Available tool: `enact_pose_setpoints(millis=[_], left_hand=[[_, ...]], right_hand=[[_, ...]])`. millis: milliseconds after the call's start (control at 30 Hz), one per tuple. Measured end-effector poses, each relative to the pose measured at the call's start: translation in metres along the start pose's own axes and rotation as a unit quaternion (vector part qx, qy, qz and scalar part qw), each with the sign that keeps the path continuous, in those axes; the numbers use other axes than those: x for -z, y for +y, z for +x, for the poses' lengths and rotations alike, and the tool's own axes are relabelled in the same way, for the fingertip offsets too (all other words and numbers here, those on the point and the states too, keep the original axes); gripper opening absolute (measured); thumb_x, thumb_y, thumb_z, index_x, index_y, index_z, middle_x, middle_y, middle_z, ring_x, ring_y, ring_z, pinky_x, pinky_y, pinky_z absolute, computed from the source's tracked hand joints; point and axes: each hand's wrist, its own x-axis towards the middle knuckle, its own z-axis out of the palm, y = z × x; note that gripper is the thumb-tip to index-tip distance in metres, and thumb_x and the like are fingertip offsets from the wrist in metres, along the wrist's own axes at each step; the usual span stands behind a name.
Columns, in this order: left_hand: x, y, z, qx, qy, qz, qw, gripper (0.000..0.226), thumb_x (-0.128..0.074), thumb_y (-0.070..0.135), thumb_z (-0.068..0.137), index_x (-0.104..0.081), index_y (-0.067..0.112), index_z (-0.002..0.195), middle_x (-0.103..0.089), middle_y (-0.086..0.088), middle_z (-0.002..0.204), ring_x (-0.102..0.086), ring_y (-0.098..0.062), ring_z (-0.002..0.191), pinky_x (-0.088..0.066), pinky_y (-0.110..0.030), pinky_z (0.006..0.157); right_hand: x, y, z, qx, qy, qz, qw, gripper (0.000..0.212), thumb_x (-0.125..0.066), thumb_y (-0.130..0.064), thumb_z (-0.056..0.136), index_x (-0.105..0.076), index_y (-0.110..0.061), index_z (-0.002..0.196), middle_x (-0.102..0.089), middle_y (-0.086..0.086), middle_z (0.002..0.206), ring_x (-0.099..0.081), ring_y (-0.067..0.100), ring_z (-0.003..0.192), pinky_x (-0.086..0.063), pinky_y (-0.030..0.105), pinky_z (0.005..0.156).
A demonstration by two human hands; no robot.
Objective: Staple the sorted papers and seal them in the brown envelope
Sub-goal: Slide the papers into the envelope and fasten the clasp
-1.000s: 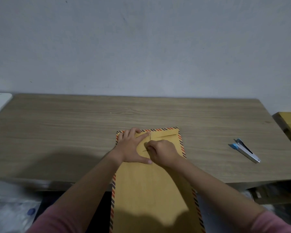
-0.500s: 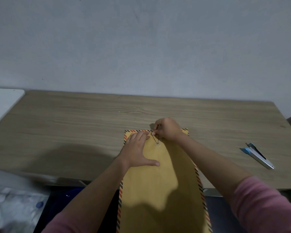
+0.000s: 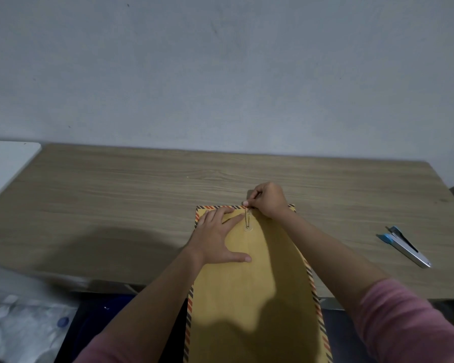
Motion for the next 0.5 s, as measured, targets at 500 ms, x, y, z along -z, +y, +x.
enact_pose_setpoints(millis=[500], left_hand=[[-0.002, 0.000, 0.003, -0.013, -0.013, 0.022, 1.000, 0.108, -0.040, 0.092, 0.058, -0.019, 0.036, 0.148, -0.020, 0.007, 0.155, -0.016, -0.016, 0.143, -0.008, -0.046, 0.119]], right_hand=[[0.022, 0.025, -0.039, 0.058, 0.112, -0.120, 0.985, 0.020, -0.068, -0.031, 0.082, -0.065, -0.012, 0.085, -0.071, 0.011, 0.081, -0.061, 0.028, 0.079, -0.032, 0.028, 0.057]])
